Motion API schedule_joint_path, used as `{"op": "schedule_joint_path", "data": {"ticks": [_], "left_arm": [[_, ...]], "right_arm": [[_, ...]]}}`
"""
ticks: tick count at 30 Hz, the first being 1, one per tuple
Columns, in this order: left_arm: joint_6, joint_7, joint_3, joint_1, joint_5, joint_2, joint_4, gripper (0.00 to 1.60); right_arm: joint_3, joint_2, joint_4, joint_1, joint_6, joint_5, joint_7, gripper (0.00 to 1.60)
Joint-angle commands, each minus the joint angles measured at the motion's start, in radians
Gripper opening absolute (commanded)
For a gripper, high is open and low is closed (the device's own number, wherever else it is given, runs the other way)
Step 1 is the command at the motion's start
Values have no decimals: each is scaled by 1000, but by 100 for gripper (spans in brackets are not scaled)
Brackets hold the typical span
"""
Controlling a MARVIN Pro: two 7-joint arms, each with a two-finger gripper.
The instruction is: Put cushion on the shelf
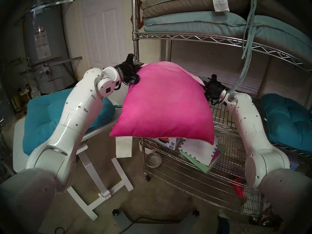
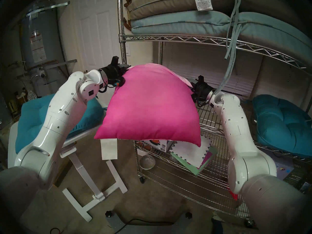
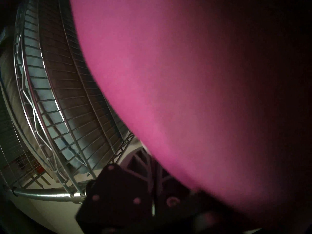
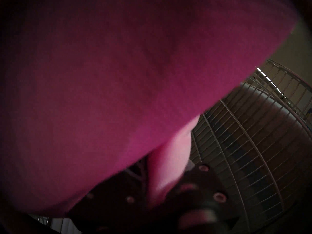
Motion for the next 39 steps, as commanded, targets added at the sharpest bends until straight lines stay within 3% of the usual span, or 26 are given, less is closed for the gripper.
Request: {"op": "schedule_joint_path", "data": {"ticks": [1,23,39], "left_arm": [[18,3,17,-83,15,-57,37,0],[73,4,125,-193,70,-224,187,0],[108,8,162,-260,119,-256,341,0]], "right_arm": [[31,59,20,84,31,-13,14,0],[44,116,61,206,14,-90,71,0],[35,135,107,244,11,-160,121,0]]}}
